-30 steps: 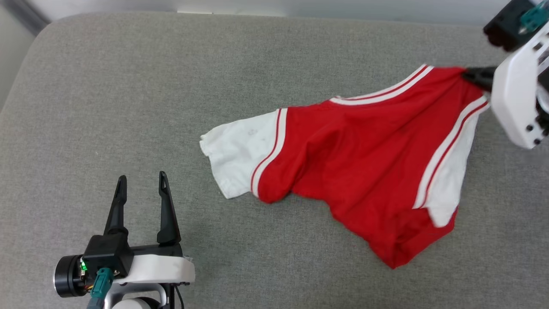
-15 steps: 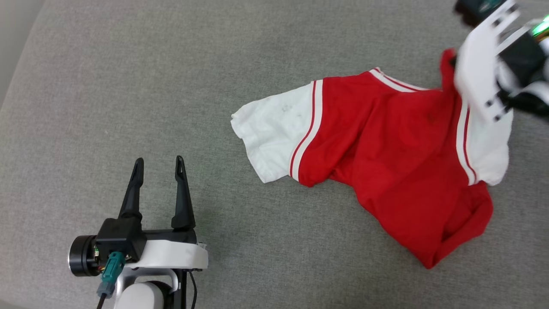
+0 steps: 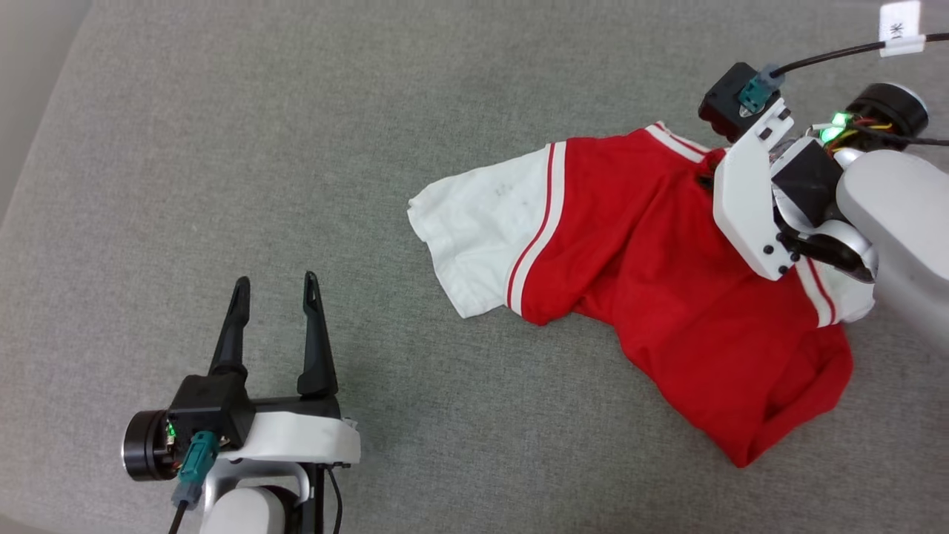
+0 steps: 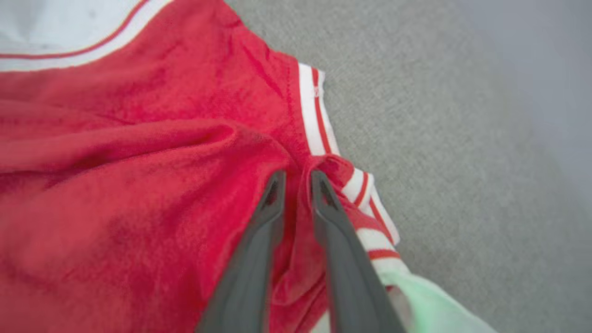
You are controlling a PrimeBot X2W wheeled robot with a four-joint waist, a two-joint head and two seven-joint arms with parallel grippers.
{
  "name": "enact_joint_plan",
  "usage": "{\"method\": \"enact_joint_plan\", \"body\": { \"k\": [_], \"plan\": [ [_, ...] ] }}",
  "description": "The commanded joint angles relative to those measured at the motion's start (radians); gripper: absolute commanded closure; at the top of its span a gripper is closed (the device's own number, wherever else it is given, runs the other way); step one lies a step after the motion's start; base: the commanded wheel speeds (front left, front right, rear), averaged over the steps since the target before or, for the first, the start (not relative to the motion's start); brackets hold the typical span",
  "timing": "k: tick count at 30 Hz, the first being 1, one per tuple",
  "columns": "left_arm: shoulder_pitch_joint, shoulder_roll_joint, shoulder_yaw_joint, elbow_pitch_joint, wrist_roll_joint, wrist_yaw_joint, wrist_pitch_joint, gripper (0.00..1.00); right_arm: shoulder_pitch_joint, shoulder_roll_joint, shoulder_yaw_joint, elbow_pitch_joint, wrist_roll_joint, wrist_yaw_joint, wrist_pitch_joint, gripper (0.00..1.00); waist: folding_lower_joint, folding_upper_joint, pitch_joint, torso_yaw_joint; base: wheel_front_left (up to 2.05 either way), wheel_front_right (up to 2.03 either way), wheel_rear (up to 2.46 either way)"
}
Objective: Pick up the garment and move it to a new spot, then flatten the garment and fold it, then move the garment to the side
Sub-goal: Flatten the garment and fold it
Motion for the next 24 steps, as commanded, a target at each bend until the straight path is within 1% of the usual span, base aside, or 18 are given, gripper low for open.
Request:
{"method": "enact_joint_plan", "body": {
  "k": [1, 4, 6, 9, 11, 13, 16, 18, 21, 24],
  "plan": [
    [0.013, -0.001, 0.007, 0.001, 0.007, 0.002, -0.003, 0.0, -0.002, -0.008, -0.002, -0.014, -0.001, 0.001, -0.043, 0.0, -0.0001, 0.0, -0.024, -0.016, 0.0, 0.0, 0.0],
    [0.029, -0.001, 0.018, 0.0, 0.011, 0.004, -0.003, 0.0, -0.032, -0.048, -0.014, -0.051, 0.013, 0.001, -0.125, 0.0, -0.0001, 0.0, -0.052, -0.035, 0.0, 0.0, 0.0],
    [0.044, -0.001, 0.025, -0.004, 0.016, 0.006, -0.003, 0.0, -0.054, -0.078, -0.02, -0.085, 0.019, 0.001, -0.152, 0.0, -0.0001, 0.0, -0.066, -0.049, 0.0, 0.0, 0.0],
    [0.059, -0.001, 0.03, -0.011, 0.019, 0.006, -0.003, 0.0, -0.093, -0.142, -0.032, -0.124, 0.041, 0.001, -0.132, 0.0, -0.0001, 0.0, -0.08, -0.062, 0.0, 0.0, 0.0],
    [0.065, -0.001, 0.033, -0.013, 0.023, 0.006, -0.003, 0.0, -0.114, -0.181, -0.031, -0.152, 0.065, 0.001, -0.081, 0.0, -0.0001, 0.0, -0.086, -0.068, 0.0, 0.0, 0.0],
    [0.066, -0.001, 0.034, -0.018, 0.025, 0.006, -0.003, 0.0, -0.132, -0.219, -0.03, -0.184, 0.096, 0.001, -0.005, 0.0, -0.0001, 0.0, -0.088, -0.072, 0.0, 0.0, 0.0],
    [0.067, -0.001, 0.032, -0.024, 0.023, 0.006, -0.003, 0.0, -0.145, -0.275, -0.021, -0.226, 0.152, 0.001, 0.125, 0.0, -0.0001, 0.0, -0.082, -0.074, 0.0, 0.0, 0.0],
    [0.064, -0.001, 0.029, -0.028, 0.021, 0.005, -0.003, 0.0, -0.135, -0.302, -0.022, -0.229, 0.193, 0.001, 0.217, 0.0, -0.0001, 0.0, -0.075, -0.072, 0.0, 0.0, 0.0],
    [0.056, -0.001, 0.022, -0.028, 0.014, 0.006, -0.003, 0.0, -0.103, -0.31, -0.02, -0.212, 0.234, 0.001, 0.312, 0.0, -0.0001, 0.0, -0.061, -0.064, 0.0, 0.0, 0.0],
    [0.043, -0.001, 0.01, -0.026, 0.008, 0.006, -0.003, 0.0, -0.059, -0.295, -0.036, -0.168, 0.267, 0.001, 0.35, 0.0, -0.0001, 0.0, -0.044, -0.05, 0.0, 0.0, 0.0]
  ]
}}
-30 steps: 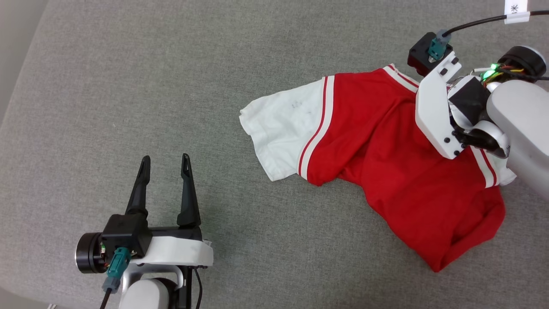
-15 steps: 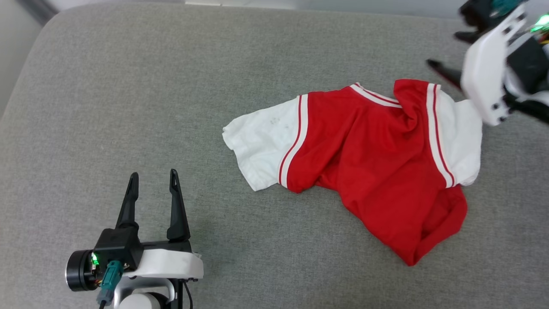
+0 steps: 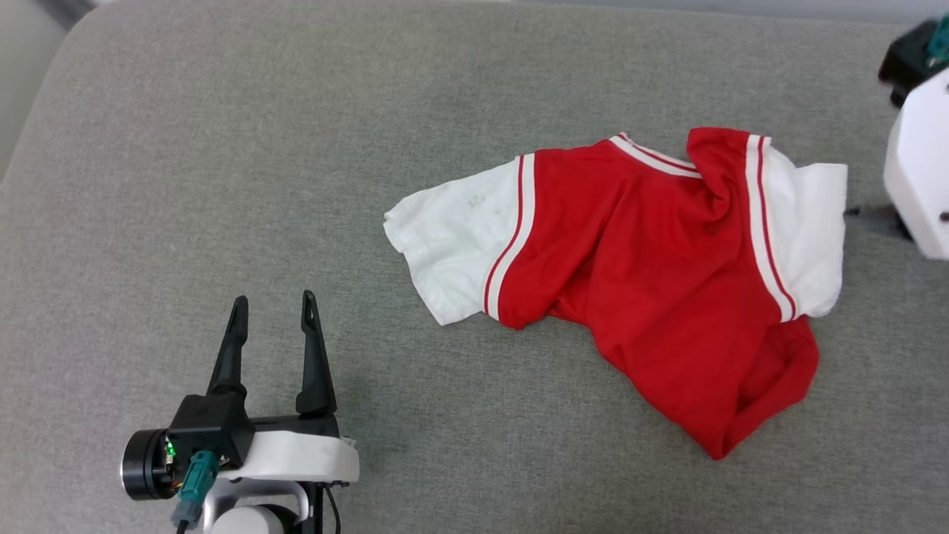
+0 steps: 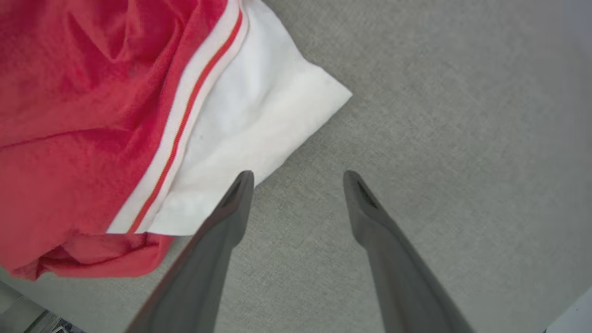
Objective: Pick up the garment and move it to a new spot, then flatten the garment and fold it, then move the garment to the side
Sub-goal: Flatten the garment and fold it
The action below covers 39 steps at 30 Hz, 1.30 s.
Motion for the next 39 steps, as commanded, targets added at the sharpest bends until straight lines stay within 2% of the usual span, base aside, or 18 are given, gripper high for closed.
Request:
{"method": "enact_joint_plan", "body": {
  "k": [1, 10, 11, 12, 16, 20, 24, 28, 31, 38, 39],
  "plan": [
    [-0.016, -0.001, -0.003, 0.0, -0.003, 0.002, -0.003, 0.0, 0.018, 0.011, -0.002, 0.007, -0.004, -0.001, 0.001, 0.0, 0.0, 0.0, 0.01, 0.009, 0.0, 0.0, 0.0],
    [-0.024, -0.001, 0.015, 0.004, -0.008, 0.009, -0.003, 0.0, 0.211, 0.143, -0.003, 0.124, -0.014, 0.0, -0.077, 0.0, 0.0, 0.0, 0.035, 0.02, 0.0, 0.0, 0.0],
    [-0.02, -0.001, 0.021, 0.006, -0.006, 0.008, -0.003, 0.0, 0.21, 0.148, -0.001, 0.121, -0.031, 0.0, -0.098, 0.74, 0.0, 0.0, 0.031, 0.016, 0.0, 0.0, 0.0],
    [-0.016, -0.001, 0.026, 0.007, -0.005, 0.007, -0.003, 0.0, 0.208, 0.146, -0.005, 0.119, -0.035, 0.0, -0.113, 1.0, 0.0, 0.0, 0.025, 0.011, 0.0, 0.0, 0.0],
    [-0.001, -0.001, 0.039, 0.011, 0.005, 0.003, -0.003, 0.0, 0.161, 0.093, -0.025, 0.086, -0.083, -0.001, -0.184, 1.0, 0.0, 0.0, -0.01, -0.009, 0.0, 0.0, 0.0],
    [0.013, -0.001, 0.044, 0.012, 0.01, 0.004, -0.003, 0.0, 0.149, 0.023, -0.048, 0.004, -0.078, -0.001, -0.234, 1.0, 0.0, 0.0, -0.049, -0.027, 0.0, 0.0, 0.0],
    [0.033, -0.001, 0.049, 0.008, 0.012, 0.006, -0.003, 0.0, 0.209, -0.099, -0.044, -0.081, -0.078, -0.001, -0.226, 1.0, 0.0, 0.0, -0.075, -0.041, 0.0, 0.0, 0.0],
    [0.046, -0.001, 0.057, 0.001, 0.016, 0.005, -0.003, 0.0, 0.301, -0.178, -0.056, -0.11, -0.045, -0.001, -0.213, 1.0, 0.0, 0.0, -0.085, -0.054, 0.0, 0.0, 0.0],
    [0.047, -0.001, 0.06, 0.004, 0.018, 0.0, -0.003, 0.0, 0.398, -0.185, -0.056, -0.083, -0.028, -0.001, -0.215, 1.0, 0.0, 0.0, -0.087, -0.059, 0.0, 0.0, 0.0],
    [0.04, -0.001, 0.066, 0.026, 0.029, -0.013, -0.003, 0.0, 0.555, -0.118, -0.083, 0.018, -0.027, -0.001, -0.249, 1.0, 0.0, 0.0, -0.101, -0.063, 0.0, 0.0, 0.0],
    [0.04, -0.001, 0.07, 0.032, 0.031, -0.018, -0.003, 0.0, 0.56, -0.106, -0.103, 0.031, -0.027, -0.001, -0.276, 0.71, 0.0, 0.0, -0.106, -0.065, 0.0, 0.0, 0.0]
  ]
}}
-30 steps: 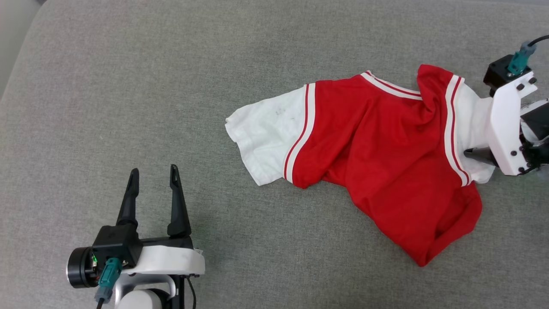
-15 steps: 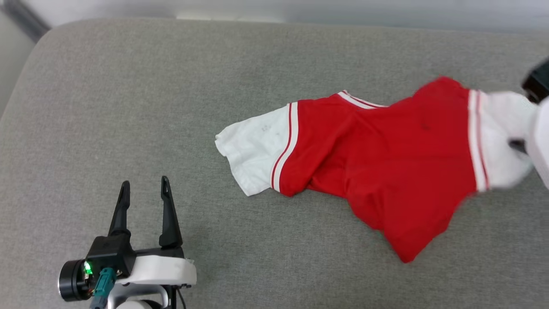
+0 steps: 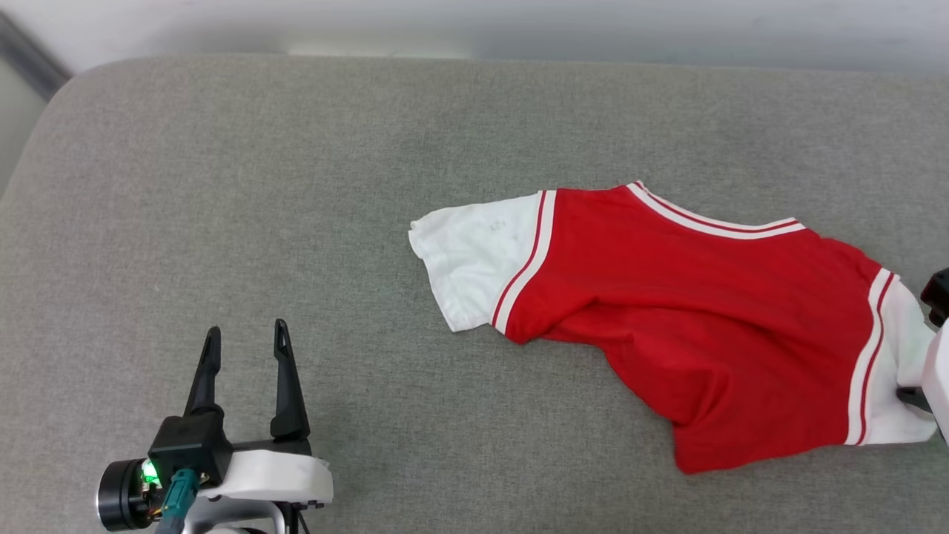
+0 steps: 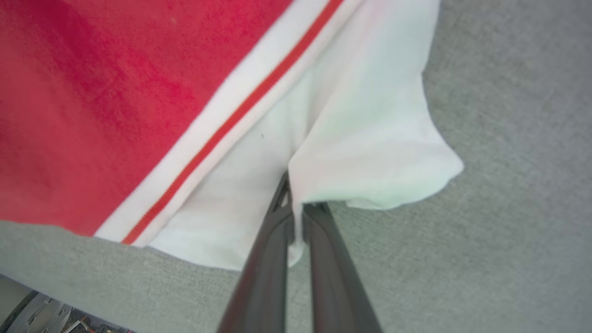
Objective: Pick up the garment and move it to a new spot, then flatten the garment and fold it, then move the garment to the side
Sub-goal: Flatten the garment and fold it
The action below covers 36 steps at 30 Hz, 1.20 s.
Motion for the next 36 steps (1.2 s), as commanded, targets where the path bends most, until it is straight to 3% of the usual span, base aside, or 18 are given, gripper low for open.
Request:
{"method": "enact_joint_plan", "body": {
  "k": [1, 6, 11, 19, 25, 26, 32, 36],
  "plan": [
    [-0.004, -0.001, 0.008, 0.01, 0.009, -0.008, -0.003, 0.0, 0.046, 0.037, -0.025, 0.031, -0.008, -0.001, -0.047, 0.0, 0.0001, 0.0, -0.014, -0.007, 0.0, 0.0, 0.0],
    [-0.019, 0.016, 0.043, 0.035, 0.016, -0.031, -0.003, 0.0, 0.024, 0.064, -0.126, 0.038, -0.094, -0.001, -0.225, 0.0, 0.0001, 0.0, -0.053, -0.035, 0.0, 0.0, 0.0],
    [-0.056, 0.06, 0.074, 0.053, 0.02, -0.06, -0.003, 0.0, 0.029, 0.117, -0.277, 0.05, -0.253, -0.001, -0.455, 0.0, 0.0001, 0.0, -0.073, -0.073, 0.0, 0.0, 0.0],
    [-0.205, 0.158, 0.079, 0.117, 0.023, -0.121, 0.034, 0.0, 0.146, 0.298, -0.641, 0.016, -0.58, -0.001, -0.77, 0.0, 0.0001, 0.0, -0.067, -0.124, 0.0, 0.0, 0.0],
    [-0.36, 0.226, 0.047, 0.16, 0.01, -0.188, 0.172, 0.0, 0.31, 0.474, -0.931, -0.158, -0.825, -0.001, -0.834, 0.0, 0.0001, 0.0, -0.046, -0.149, 0.0, 0.0, 0.0],
    [-0.36, 0.226, 0.047, 0.16, 0.01, -0.188, 0.172, 0.0, 0.31, 0.474, -0.931, -0.158, -0.825, -0.001, -0.834, 0.0, 0.0001, 0.0, -0.046, -0.149, 0.0, 0.0, 0.0],
    [-0.527, 0.292, -0.019, 0.22, -0.037, -0.238, 0.346, 0.0, 0.478, 0.654, -1.1, -0.385, -0.978, -0.001, -0.849, 0.0, 0.0001, 0.0, -0.017, -0.171, 0.0, 0.0, 0.0],
    [-0.628, 0.34, -0.093, 0.267, -0.102, -0.251, 0.478, 0.0, 0.558, 0.729, -1.136, -0.477, -1.031, -0.001, -0.854, 0.0, 0.0001, 0.0, 0.005, -0.185, 0.0, 0.0, 0.0]
  ]
}}
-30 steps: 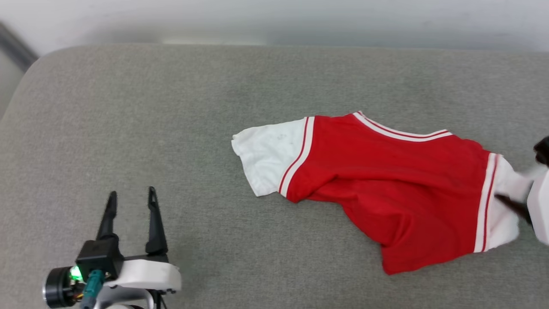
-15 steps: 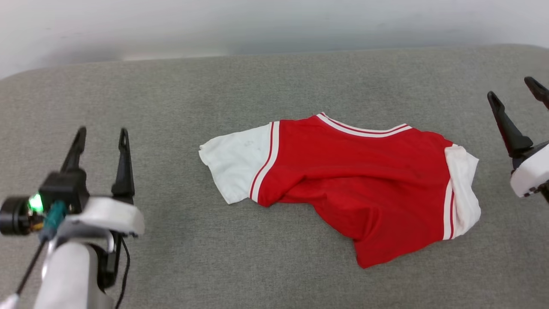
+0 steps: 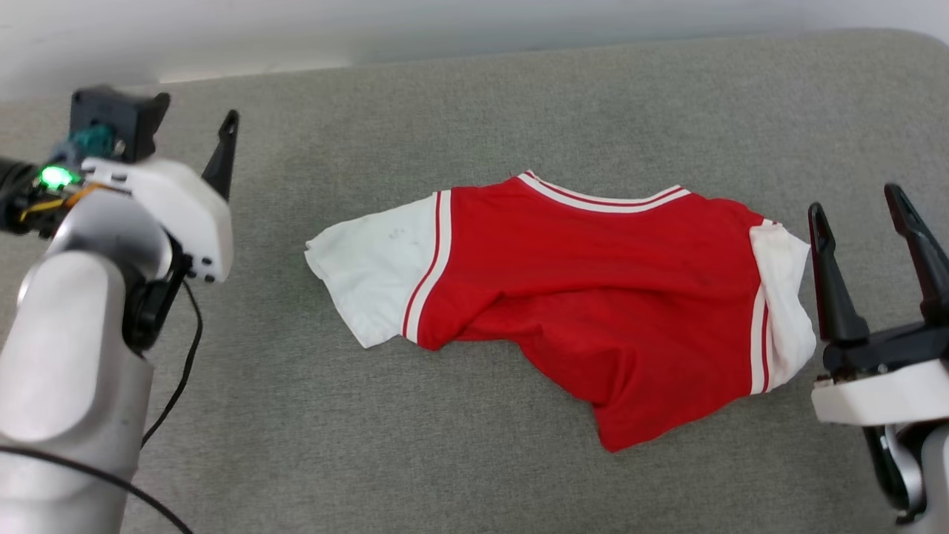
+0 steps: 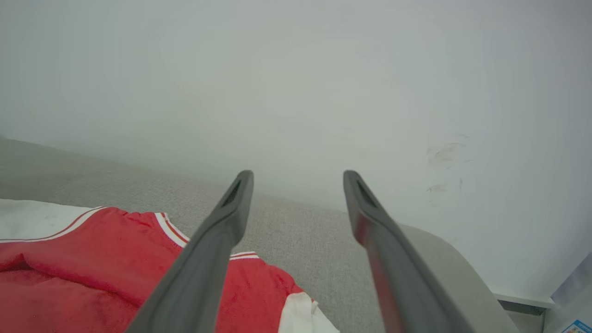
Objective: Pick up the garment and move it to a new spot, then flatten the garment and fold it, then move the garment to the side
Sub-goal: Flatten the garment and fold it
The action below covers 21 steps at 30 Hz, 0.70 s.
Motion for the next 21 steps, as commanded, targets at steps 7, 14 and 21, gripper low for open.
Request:
{"method": "enact_joint_plan", "body": {
  "k": [7, 14, 21],
  "plan": [
    [-0.161, 0.134, -0.27, 0.034, -0.244, -0.003, 0.296, 0.0, 0.077, 0.07, -0.02, -0.059, -0.05, -0.001, -0.009, 0.0, 0.0, 0.0, 0.052, -0.034, 0.0, 0.0, 0.0],
    [-0.275, 0.247, -0.475, 0.042, -0.477, -0.003, 0.567, 0.0, 0.049, 0.083, -0.005, -0.064, -0.069, -0.001, -0.013, 0.0, 0.0, 0.0, 0.105, -0.065, 0.0, 0.0, 0.0],
    [-0.337, 0.314, -0.623, 0.061, -0.608, -0.003, 0.746, 0.0, 0.013, 0.086, 0.01, -0.053, -0.08, -0.001, -0.016, 0.0, 0.0, 0.0, 0.152, -0.093, 0.0, 0.0, 0.0]
  ]
}}
